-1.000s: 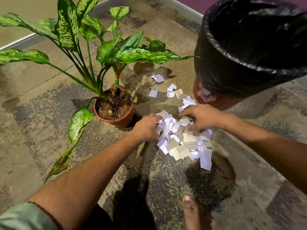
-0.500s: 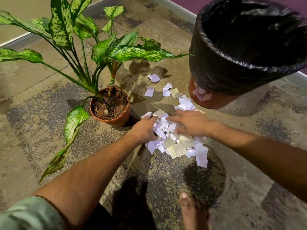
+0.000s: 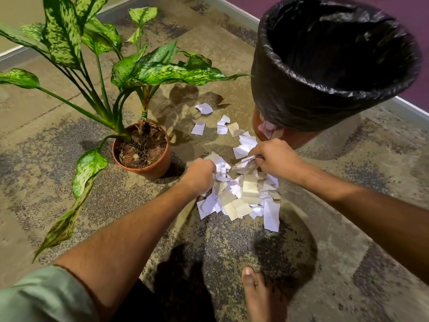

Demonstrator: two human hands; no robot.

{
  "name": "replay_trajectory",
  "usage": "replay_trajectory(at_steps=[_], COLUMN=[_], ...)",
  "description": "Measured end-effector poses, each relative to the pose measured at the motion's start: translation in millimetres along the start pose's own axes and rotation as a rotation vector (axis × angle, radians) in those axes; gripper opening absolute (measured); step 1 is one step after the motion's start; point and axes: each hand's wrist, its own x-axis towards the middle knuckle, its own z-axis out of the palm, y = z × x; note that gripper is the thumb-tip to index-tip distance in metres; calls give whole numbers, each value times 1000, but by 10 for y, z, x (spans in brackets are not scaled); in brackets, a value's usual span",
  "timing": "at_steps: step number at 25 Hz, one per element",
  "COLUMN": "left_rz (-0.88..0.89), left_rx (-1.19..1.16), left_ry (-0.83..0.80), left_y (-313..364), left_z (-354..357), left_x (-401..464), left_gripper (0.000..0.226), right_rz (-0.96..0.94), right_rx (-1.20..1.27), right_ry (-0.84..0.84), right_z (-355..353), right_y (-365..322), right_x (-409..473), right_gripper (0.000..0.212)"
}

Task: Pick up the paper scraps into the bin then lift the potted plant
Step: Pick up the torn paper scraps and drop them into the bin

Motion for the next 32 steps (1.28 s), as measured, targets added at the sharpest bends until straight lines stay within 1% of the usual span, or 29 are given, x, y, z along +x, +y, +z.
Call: replay_trajectory(at_steps=[3, 8, 12, 14, 16, 17, 18, 19, 20, 22, 23, 24, 25, 27, 29, 32], left_rz=[-25, -25, -25, -20, -14, -12, -9, -3, 5, 16, 20, 25, 36, 74, 141, 245], left_rx=[-53, -77, -30, -9, 10, 22, 35, 49, 63, 78, 78, 83, 91, 116, 122, 66], left_ry=[12, 28, 13, 17, 14, 9, 1, -4, -10, -9, -4, 4, 17, 56, 149, 335], left_y=[80, 144, 140, 141, 144, 148, 154, 153, 153, 161, 176, 203, 237, 352, 493, 745], left_z=[-40, -37, 12, 15, 23, 31, 36, 40, 35, 7, -14, -45, -78, -177, -329, -594], left_x=[47, 85, 77, 68, 58, 53, 48, 44, 37, 23, 13, -9, -25, -62, -114, -215], left_gripper=[30, 35, 33, 33, 34, 35, 35, 36, 37, 39, 38, 37, 35, 25, 12, 26], right_rz=[10, 8, -14, -47, -68, -16, 86, 115, 76, 155, 196, 270, 320, 283, 296, 310], right_rx=[35, 200, 356, 394, 406, 393, 322, 184, 139, 200, 180, 176, 242, 215, 194, 220], right_ry=[27, 191, 473, 645, 763, 763, 734, 605, 538, 562, 575, 646, 679, 661, 649, 693], right_z=[-95, -611, -1221, -1486, -1671, -1742, -1780, -1775, -1708, -1705, -1708, -1748, -1771, -1734, -1689, -1708], right_y=[12, -128, -338, -364, -320, -258, -152, -3, 217, 482, 431, 307, 216, 218, 265, 358], right_x=[-95, -188, -255, -355, -326, -189, 17, 149, 189, 205, 112, 11, -14, -236, -187, -156], right_gripper=[26, 24, 21, 21, 21, 21, 22, 23, 26, 28, 25, 24, 24, 25, 24, 26])
